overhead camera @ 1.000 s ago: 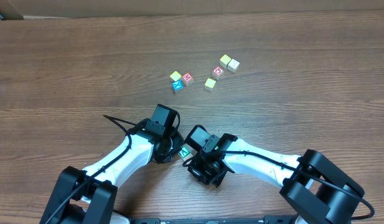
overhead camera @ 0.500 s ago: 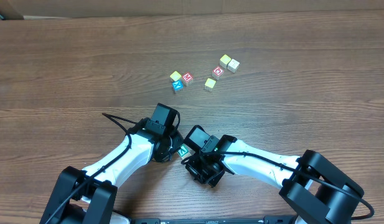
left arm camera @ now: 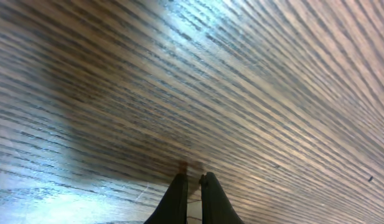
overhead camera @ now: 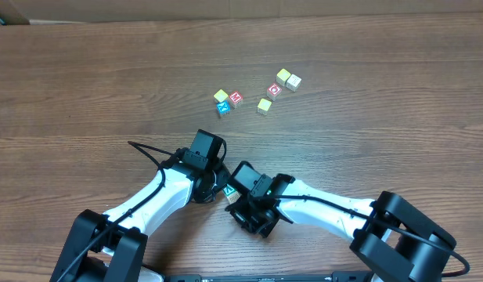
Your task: Flip 3 blocks
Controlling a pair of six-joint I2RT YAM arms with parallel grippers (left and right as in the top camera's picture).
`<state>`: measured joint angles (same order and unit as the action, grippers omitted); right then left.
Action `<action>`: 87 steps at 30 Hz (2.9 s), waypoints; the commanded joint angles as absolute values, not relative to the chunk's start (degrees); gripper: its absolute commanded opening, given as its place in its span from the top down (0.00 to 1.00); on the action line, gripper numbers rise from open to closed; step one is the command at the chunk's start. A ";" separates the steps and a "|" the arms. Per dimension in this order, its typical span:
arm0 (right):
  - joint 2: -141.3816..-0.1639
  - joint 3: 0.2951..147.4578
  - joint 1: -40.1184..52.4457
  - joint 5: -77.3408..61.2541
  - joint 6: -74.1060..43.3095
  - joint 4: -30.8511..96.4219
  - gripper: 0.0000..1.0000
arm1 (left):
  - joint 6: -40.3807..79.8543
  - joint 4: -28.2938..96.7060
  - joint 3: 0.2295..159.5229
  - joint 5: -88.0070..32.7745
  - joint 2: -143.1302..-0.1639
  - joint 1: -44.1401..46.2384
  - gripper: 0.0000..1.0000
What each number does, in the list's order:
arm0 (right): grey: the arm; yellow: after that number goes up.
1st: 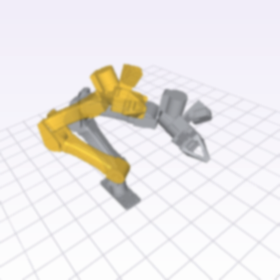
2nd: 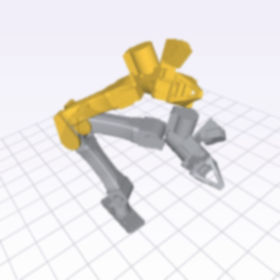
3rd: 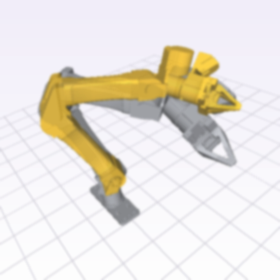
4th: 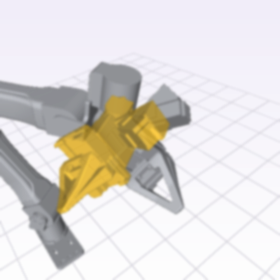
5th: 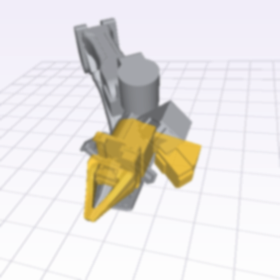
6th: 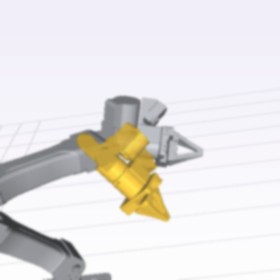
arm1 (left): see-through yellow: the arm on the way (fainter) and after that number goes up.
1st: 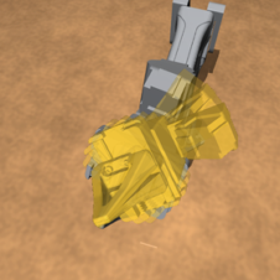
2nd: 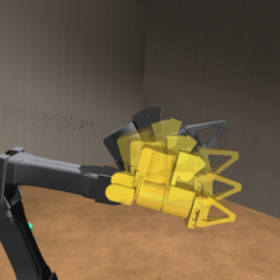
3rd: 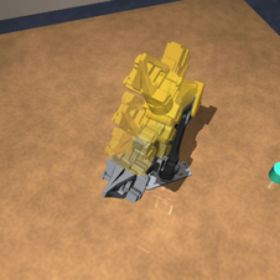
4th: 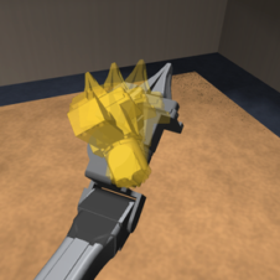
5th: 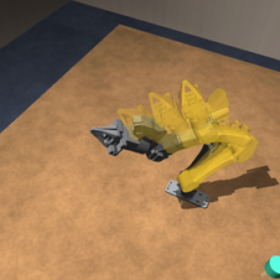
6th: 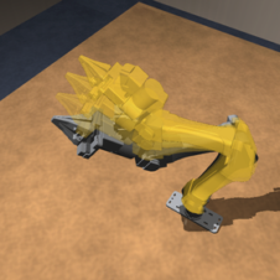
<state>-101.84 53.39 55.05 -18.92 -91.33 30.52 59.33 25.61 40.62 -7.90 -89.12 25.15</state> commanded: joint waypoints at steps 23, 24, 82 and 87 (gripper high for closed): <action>-103.26 55.44 56.55 -8.99 -90.11 27.31 0.96 | 56.75 31.51 37.95 -20.93 -90.65 29.58 0.96; -103.26 55.44 56.55 -8.99 -90.13 27.31 0.96 | 56.77 31.64 37.95 -20.56 -90.65 29.58 0.96; -103.26 55.44 56.55 -8.82 -90.30 29.95 0.96 | 52.86 30.79 37.98 -17.15 -90.65 24.67 0.96; -103.26 55.44 56.58 -8.84 -90.28 30.20 0.96 | 52.69 30.81 37.98 -16.93 -90.65 24.67 0.96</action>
<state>-102.39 54.59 58.96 -19.31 -90.15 30.89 55.02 27.57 41.82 -16.53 -89.10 23.86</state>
